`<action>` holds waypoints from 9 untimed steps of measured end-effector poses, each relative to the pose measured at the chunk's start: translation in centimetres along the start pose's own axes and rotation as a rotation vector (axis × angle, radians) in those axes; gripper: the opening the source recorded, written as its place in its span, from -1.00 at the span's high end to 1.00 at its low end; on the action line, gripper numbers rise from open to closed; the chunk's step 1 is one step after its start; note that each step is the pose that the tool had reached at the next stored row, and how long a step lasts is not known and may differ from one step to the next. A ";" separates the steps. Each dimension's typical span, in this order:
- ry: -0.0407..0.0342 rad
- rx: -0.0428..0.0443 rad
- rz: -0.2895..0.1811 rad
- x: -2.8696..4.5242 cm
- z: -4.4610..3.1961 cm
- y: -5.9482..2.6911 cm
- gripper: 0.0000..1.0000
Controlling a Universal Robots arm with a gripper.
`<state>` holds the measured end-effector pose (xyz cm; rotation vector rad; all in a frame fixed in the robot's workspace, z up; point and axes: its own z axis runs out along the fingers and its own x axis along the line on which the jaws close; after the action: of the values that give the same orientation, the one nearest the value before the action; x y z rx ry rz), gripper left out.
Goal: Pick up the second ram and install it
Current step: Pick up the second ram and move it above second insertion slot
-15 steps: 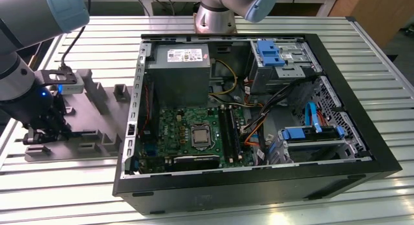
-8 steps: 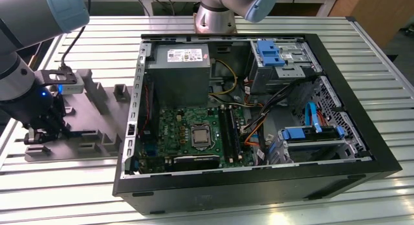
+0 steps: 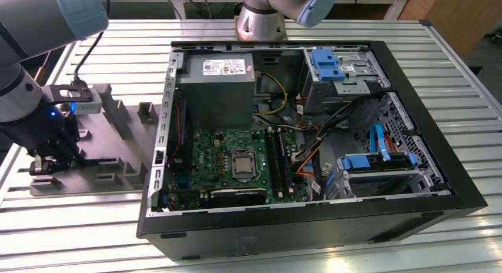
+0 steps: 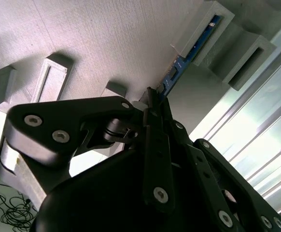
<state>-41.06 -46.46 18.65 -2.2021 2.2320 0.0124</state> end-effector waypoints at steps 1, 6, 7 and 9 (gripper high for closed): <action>0.0000 0.0001 0.000 0.00 0.00 0.00 0.73; -0.0001 0.0001 0.000 0.00 0.00 0.00 0.73; -0.0003 0.0003 0.000 0.00 0.00 0.00 0.73; -0.0001 0.0000 0.000 0.00 -0.10 0.00 0.73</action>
<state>-41.06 -46.46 18.75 -2.2021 2.2320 0.0124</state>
